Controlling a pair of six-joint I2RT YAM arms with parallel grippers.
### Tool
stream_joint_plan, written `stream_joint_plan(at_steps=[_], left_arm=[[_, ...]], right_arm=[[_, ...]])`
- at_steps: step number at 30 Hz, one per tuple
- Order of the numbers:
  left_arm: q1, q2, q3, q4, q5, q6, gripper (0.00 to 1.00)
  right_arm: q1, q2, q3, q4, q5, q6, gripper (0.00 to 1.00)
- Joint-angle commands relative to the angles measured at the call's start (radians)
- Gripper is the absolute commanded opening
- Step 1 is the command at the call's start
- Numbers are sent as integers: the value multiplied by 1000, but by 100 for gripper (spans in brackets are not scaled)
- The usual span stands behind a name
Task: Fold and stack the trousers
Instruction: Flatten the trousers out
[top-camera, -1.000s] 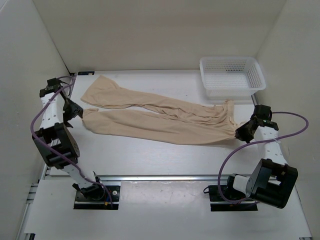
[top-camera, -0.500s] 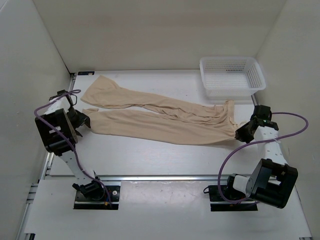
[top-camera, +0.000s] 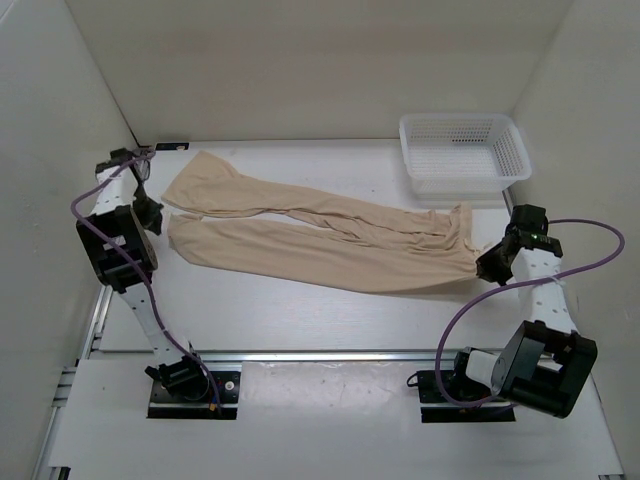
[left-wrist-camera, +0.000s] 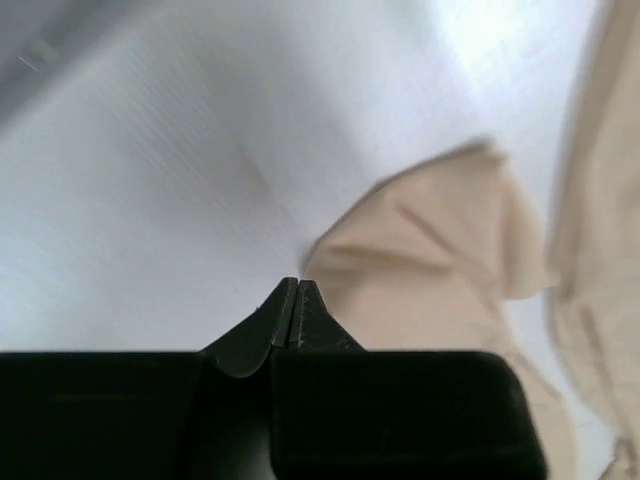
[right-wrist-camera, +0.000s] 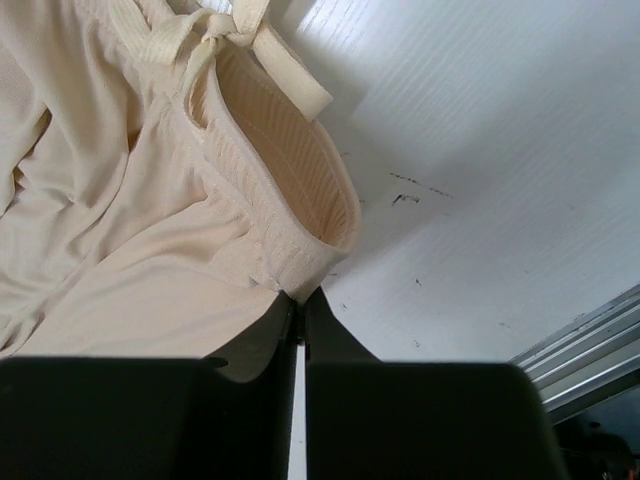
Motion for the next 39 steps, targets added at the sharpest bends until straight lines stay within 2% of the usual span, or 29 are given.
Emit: stream_joint_plan(at_steps=[1, 4, 7, 9, 10, 13, 14, 15, 17, 19, 22, 26, 30, 32, 33, 34, 35, 38, 39], left_arm=[[4, -147, 159, -97, -182, -6, 10], [4, -242, 187, -117, -249, 3, 10], [4, -303, 129, -106, -249, 12, 12], [4, -314, 77, -56, -195, 21, 15], [4, -314, 49, -36, -103, 31, 18], [-7, -290, -84, 92, 104, 86, 34], [-28, -276, -127, 111, 217, 100, 40], [-44, -244, -138, 111, 231, 100, 58], [-84, -213, -158, 134, 266, 124, 78], [-94, -173, -169, 134, 297, 124, 90], [-95, -162, -201, 145, 288, 124, 92], [-95, -138, -223, 145, 200, 103, 89], [-95, -87, -200, 154, 156, 77, 79], [-95, -51, -175, 154, 146, 77, 60], [-95, -40, -161, 154, 131, 77, 46], [-95, -30, -126, 130, 116, 77, 24], [-95, -21, -100, 103, 104, 87, 10], [-95, -62, -22, 12, 25, 87, 10], [-95, -126, -3, -3, 2, 87, 10]], right_arm=[[-13, -25, 48, -29, 71, -24, 0], [-33, -25, 48, -29, 81, -33, 0], [-33, -16, 48, -29, 91, -42, 0], [-33, -16, 48, -29, 91, -42, 0], [-33, -7, 48, -29, 91, -42, 0], [-33, -6, 39, -20, 81, -42, 0], [-33, -6, 39, -20, 70, -42, 0], [-33, 3, 39, -20, 58, -42, 0], [-33, 3, 39, -10, 47, -42, 0], [-33, 3, 39, -10, 38, -42, 0], [-33, -17, 30, -10, 38, -52, 0], [-33, -57, 19, -10, 28, -52, 0], [-33, -94, 10, -10, 28, -52, 0], [-33, -103, 10, -10, 18, -52, 0], [-33, -103, 10, -10, 7, -52, 0], [-33, -114, 10, -10, 7, -61, 0], [-33, -114, 10, -10, 7, -61, 0], [-33, -123, 19, -10, 7, -70, 0], [-33, -123, 19, -19, 7, -70, 0]])
